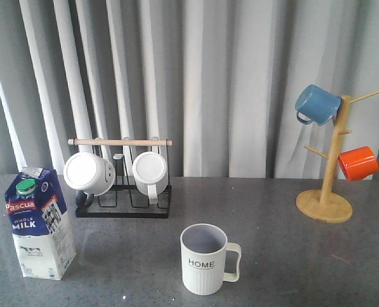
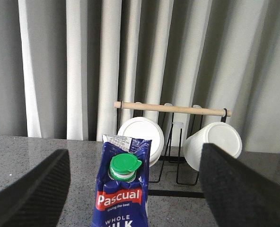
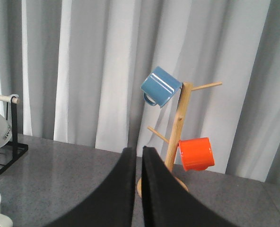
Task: Place milk next to cup
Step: 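Lower the left gripper onto the milk carton top and grasp it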
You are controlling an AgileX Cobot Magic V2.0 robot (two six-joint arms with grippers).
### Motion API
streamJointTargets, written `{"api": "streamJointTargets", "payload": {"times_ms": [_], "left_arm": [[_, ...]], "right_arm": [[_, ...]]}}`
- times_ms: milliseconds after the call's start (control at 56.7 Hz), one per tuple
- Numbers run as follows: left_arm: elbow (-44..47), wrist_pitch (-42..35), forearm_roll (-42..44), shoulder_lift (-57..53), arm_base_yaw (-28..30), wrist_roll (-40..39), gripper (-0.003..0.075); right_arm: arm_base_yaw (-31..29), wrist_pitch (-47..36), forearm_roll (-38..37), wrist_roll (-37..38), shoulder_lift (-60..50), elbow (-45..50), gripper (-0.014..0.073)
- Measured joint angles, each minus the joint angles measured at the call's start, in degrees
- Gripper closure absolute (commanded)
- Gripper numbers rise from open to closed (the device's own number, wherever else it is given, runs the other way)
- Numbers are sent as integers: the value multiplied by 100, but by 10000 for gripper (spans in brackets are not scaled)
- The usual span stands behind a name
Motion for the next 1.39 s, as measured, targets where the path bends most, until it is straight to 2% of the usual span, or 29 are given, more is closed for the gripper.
{"api": "streamJointTargets", "payload": {"times_ms": [264, 987, 1093, 1322, 1393], "left_arm": [[0, 0, 0, 0, 0, 0, 187], [0, -24, 0, 6, 0, 0, 183], [-102, -38, -6, 143, 0, 0, 152], [-1120, 459, -95, 977, 0, -95, -11], [-1434, 697, -102, 1269, 0, -103, -13]], "right_arm": [[0, 294, 30, 7, 5, 0, 602], [-7, 338, 46, 7, 5, 0, 602], [-7, 338, 46, 7, 5, 0, 602], [-7, 338, 46, 7, 5, 0, 602], [-7, 338, 46, 7, 5, 0, 602]]}}
